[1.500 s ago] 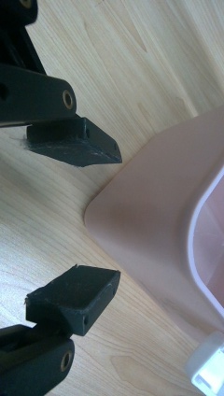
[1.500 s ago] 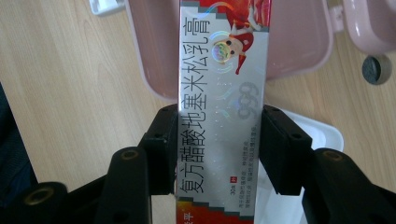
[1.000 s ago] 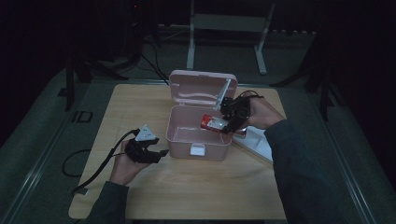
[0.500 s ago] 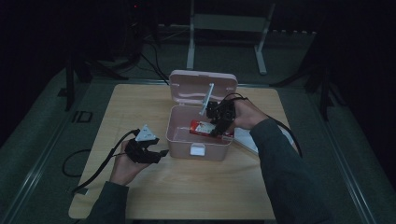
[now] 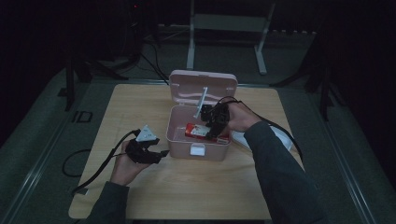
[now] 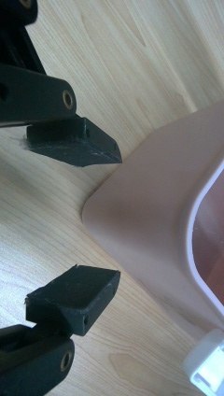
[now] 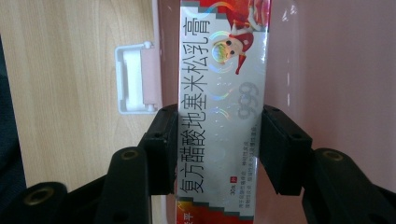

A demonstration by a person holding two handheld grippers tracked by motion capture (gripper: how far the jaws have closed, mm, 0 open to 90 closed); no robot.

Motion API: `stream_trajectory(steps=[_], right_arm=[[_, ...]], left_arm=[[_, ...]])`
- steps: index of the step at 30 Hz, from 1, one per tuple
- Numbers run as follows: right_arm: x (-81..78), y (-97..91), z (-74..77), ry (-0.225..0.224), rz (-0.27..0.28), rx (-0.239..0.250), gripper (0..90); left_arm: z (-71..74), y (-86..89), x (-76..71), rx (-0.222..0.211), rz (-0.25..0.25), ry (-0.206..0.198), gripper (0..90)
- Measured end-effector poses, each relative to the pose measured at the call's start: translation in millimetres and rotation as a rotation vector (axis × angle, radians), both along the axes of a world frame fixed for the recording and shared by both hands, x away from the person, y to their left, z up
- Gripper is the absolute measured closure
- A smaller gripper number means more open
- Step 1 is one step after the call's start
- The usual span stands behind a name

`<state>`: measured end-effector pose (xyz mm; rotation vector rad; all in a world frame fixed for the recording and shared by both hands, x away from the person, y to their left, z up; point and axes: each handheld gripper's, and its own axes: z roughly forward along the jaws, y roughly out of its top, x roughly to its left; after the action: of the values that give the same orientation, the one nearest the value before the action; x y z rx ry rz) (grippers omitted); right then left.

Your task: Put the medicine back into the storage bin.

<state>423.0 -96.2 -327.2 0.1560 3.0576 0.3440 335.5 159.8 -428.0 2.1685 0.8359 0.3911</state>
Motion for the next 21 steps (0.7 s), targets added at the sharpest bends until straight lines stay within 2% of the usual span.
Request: stream_trajectory(steps=[5,21], right_arm=[[-1.3,2.5,-4.5,0.006,0.015,-0.018,51.3],[-2.3,2.2,-3.3,0.016,0.027,-0.005,51.1]], left_arm=[[0.8,0.8,-0.4,-0.001,0.002,-0.003,37.7],[0.0,0.0,0.0,0.001,0.003,0.001,37.7]])
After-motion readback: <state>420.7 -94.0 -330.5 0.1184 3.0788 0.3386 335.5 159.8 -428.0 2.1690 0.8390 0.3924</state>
